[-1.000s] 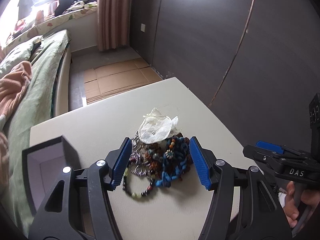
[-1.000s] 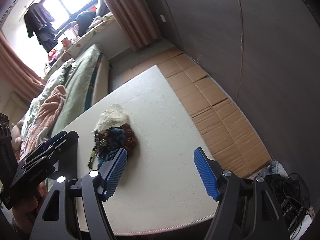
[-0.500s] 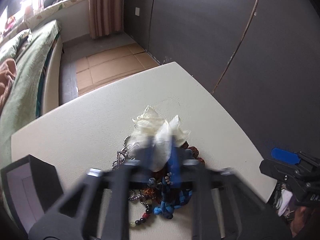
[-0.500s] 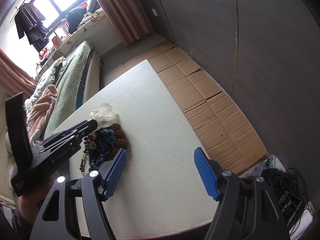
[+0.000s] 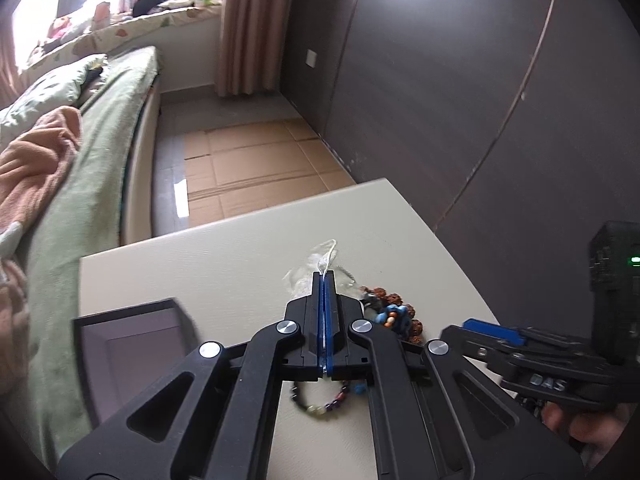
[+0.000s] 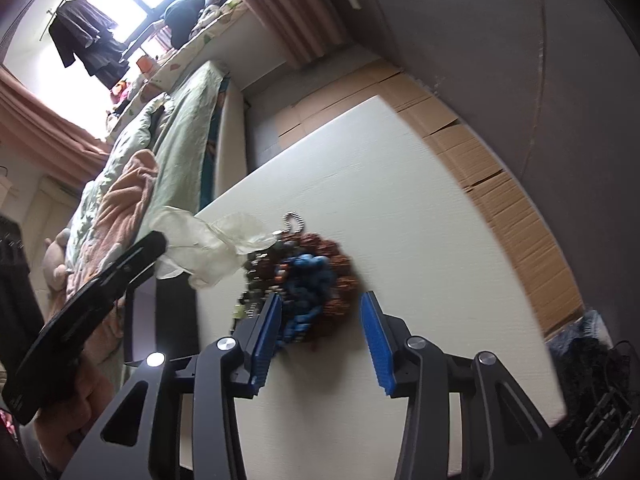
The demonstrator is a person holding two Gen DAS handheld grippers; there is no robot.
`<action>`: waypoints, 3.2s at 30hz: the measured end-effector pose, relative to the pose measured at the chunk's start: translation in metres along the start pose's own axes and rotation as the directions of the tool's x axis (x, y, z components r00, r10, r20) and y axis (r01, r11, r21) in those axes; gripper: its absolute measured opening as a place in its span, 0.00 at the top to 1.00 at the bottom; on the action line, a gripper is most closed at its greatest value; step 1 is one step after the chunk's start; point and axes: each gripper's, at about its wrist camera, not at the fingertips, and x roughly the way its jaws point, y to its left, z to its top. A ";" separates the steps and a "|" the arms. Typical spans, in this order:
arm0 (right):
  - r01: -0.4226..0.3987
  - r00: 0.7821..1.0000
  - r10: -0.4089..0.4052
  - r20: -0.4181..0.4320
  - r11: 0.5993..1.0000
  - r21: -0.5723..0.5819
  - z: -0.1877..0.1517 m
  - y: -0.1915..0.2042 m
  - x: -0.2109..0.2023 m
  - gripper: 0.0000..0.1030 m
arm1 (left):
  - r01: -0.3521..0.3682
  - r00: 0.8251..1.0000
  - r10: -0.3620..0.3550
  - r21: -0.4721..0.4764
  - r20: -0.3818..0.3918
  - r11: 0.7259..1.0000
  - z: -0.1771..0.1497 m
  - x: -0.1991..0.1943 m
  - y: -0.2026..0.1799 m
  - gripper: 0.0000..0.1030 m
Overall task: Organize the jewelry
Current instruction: 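Drop the white bag into the black box with left tool while right tool grasps blue beaded bracelet, then carry the blue beaded bracelet into the black box and open the right tool, then close the left tool on the dark beaded bracelet in the pile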
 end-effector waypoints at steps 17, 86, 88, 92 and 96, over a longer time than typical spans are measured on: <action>-0.008 0.994 0.019 -0.108 0.995 0.100 0.004 0.024 0.055 0.70 | -0.030 0.996 0.040 -0.124 0.082 0.992 -0.016 -0.078 0.068 0.98; 0.090 0.986 -0.071 0.151 0.988 -0.128 0.007 0.041 -0.052 0.07 | 0.059 0.998 -0.062 -0.177 -0.012 0.982 -0.033 -0.075 0.068 0.36; 0.089 0.987 -0.073 0.146 0.990 -0.107 0.008 0.030 -0.053 0.12 | 0.079 0.996 -0.086 -0.184 -0.029 0.980 -0.030 -0.067 0.063 0.40; 0.078 0.992 -0.072 0.107 0.995 -0.058 0.009 0.006 -0.047 0.36 | 0.122 0.988 -0.138 -0.194 -0.068 0.973 -0.024 -0.046 0.052 0.51; 0.083 0.993 -0.081 0.086 0.996 -0.026 0.008 -0.009 -0.041 0.47 | 0.152 0.977 -0.180 -0.220 -0.114 0.964 -0.018 -0.025 0.043 0.62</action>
